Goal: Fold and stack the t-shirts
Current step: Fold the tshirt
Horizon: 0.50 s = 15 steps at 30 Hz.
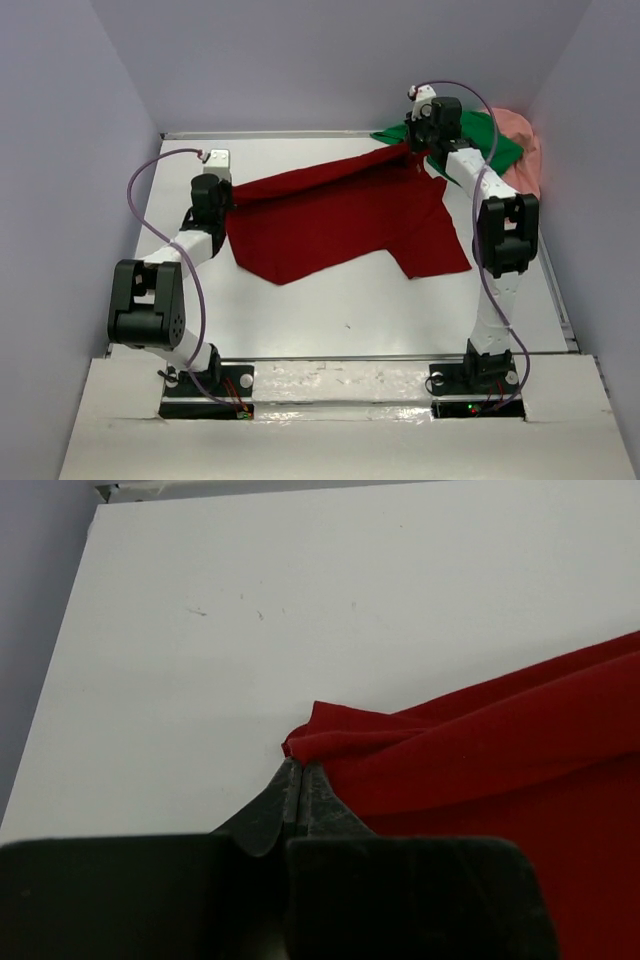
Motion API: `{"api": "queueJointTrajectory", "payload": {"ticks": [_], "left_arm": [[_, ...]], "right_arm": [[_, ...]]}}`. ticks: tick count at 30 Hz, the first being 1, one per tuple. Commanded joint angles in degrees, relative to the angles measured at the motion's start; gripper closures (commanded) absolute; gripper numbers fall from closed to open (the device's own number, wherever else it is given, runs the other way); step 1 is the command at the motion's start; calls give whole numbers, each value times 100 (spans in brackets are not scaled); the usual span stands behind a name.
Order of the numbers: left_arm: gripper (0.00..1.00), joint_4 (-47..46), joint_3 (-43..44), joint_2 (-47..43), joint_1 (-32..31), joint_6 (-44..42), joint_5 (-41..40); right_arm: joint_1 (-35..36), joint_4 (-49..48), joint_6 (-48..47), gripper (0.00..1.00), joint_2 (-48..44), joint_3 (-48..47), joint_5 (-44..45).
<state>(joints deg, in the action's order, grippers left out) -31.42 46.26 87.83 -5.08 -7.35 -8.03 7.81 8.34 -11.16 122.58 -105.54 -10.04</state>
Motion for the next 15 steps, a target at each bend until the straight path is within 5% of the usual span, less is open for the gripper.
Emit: {"api": "queueJointTrajectory", "payload": {"ticks": [1, 3, 4, 5, 7, 8, 10, 15], "left_arm": [[100, -136, -284, -284, -159, 129, 267], [100, -145, -311, -197, -239, 129, 346], [89, -102, -250, -144, -265, 86, 485], [69, -49, -214, -100, -300, 59, 496], [9, 30, -118, -3, -344, 59, 130], [2, 39, -109, -3, -379, 67, -30], [1, 48, -100, -29, -397, 41, -241], [1, 303, -38, -231, -388, 41, -322]], "right_arm": [[-34, -227, -53, 100, -507, 305, -217], [-34, -219, 87, 100, -542, 428, -393], [-34, -210, 174, 100, -543, 437, -445], [-34, -192, 175, 100, -551, 464, -524], [-34, 44, 88, 73, -560, 429, -972], [-34, 97, 122, 53, -595, 429, -1060], [-34, 107, 158, 34, -674, 569, -1228], [-34, 142, 167, 30, -998, 789, -1193]]}}
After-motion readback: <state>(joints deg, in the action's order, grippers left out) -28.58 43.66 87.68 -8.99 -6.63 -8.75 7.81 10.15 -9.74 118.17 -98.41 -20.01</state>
